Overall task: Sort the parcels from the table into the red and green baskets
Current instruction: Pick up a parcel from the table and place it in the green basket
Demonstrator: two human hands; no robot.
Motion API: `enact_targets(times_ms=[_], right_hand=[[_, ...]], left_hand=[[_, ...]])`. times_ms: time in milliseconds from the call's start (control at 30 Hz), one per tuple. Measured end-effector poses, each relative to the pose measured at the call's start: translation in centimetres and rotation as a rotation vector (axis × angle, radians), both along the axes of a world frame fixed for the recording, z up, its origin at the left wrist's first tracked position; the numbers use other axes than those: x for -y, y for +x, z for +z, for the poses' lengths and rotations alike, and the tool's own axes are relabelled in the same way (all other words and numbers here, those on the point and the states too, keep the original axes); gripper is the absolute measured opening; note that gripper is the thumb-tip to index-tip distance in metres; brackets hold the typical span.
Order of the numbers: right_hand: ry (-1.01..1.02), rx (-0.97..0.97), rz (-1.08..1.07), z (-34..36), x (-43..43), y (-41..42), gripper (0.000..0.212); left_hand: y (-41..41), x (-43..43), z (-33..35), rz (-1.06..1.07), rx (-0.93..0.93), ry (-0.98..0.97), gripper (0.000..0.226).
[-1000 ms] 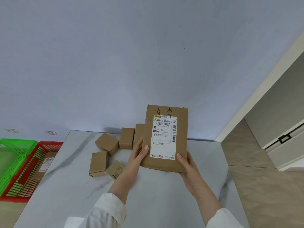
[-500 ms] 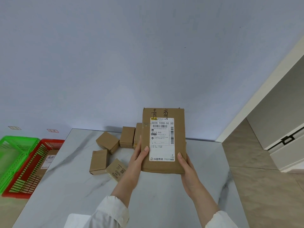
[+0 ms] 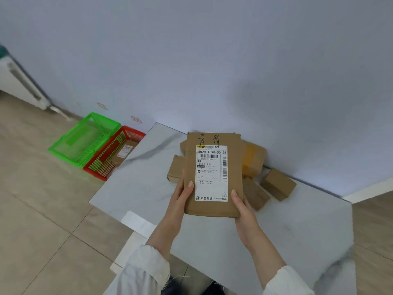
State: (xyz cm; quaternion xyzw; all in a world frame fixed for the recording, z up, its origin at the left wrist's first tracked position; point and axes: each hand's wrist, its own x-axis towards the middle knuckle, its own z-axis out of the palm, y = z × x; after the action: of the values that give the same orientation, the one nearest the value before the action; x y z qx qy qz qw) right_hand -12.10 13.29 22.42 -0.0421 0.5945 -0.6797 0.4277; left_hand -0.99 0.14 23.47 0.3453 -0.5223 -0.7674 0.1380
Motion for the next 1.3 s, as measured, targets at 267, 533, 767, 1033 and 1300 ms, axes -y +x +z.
enact_targets(times_ms=[267,533,767,1033,1300], right_hand=[[0.005,-0.044,0.257,0.4,13.1,10.2,0.067],[0.031,-0.090,0.517,0.0,28.3,24.0,0.059],[0.070,-0.110,0.704,-1.8,39.7,30.6,0.057],[0.061,0.012,0.733,-3.6,54.9,33.0,0.058],[0.090,0.102,0.679,-4.9,69.4,33.4,0.066]], left_hand=[[13.2,10.3,0.3,0.266,-0.035,-0.017,0.081],[28.9,22.6,-1.6,0.511,-0.043,0.022,0.066],[36.7,31.7,-4.0,0.599,-0.012,0.060,0.067],[39.9,46.6,-4.3,0.596,0.053,0.093,0.071],[40.6,61.4,-4.0,0.564,0.123,0.104,0.087]])
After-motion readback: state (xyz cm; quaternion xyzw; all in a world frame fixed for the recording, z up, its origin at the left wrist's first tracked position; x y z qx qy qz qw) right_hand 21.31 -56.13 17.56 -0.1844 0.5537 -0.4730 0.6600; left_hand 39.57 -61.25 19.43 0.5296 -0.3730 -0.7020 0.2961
